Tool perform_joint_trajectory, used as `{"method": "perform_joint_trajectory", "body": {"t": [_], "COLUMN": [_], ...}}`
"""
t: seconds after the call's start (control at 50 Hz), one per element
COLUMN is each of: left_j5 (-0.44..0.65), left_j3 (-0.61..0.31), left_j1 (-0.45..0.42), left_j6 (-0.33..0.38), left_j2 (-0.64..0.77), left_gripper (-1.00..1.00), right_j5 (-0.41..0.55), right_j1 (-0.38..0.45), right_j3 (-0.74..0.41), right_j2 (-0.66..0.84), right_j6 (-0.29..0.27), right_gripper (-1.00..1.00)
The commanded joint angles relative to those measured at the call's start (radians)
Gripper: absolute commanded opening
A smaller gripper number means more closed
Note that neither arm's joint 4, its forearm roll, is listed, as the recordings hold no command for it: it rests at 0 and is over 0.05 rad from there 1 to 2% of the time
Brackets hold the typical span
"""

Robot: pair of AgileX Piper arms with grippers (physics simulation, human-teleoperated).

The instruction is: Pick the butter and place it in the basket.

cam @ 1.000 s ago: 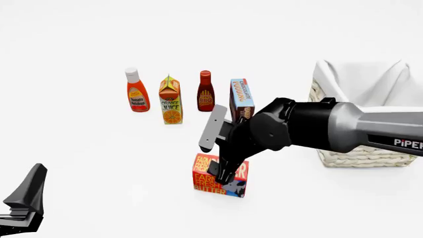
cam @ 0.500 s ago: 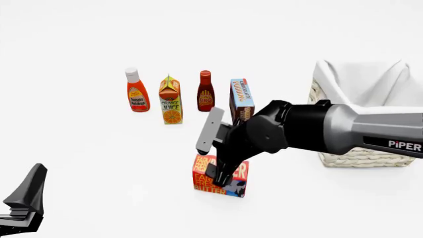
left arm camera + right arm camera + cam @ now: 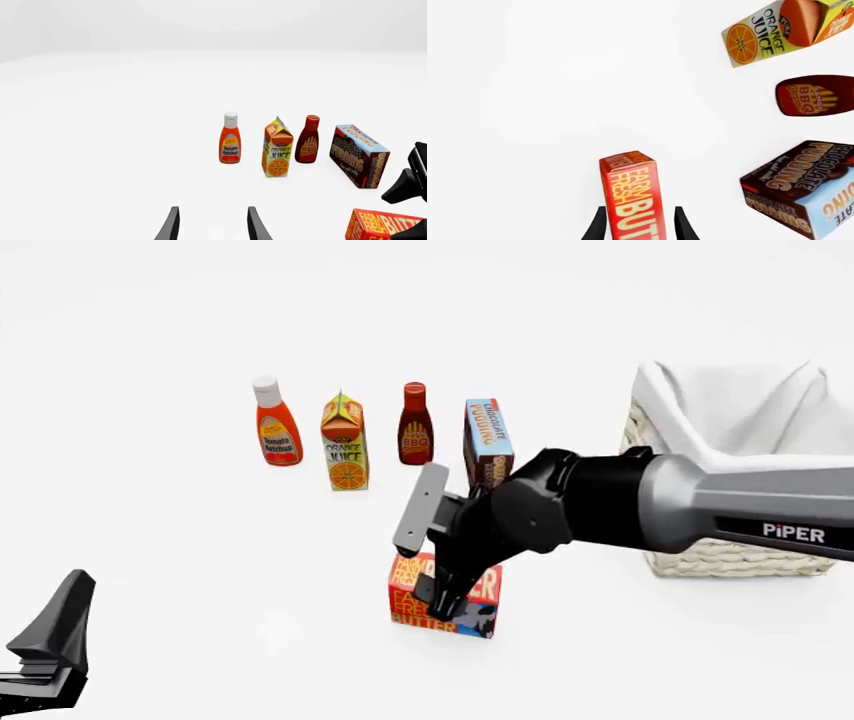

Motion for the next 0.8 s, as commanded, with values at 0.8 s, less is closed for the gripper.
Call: {"method": "perform_joint_trajectory", "body": {"t": [0.8], "left_j5": [0.0], "left_j3": [0.0], "left_j1": [0.0], "left_j6": [0.0], "left_j2": [0.0], "left_gripper": [1.0], "right_j5": [-0.041], "right_j1": [0.009], "right_j3": [0.0], "right_j2": [0.056], "right_j6": [0.013], "right_gripper": [1.0]}}
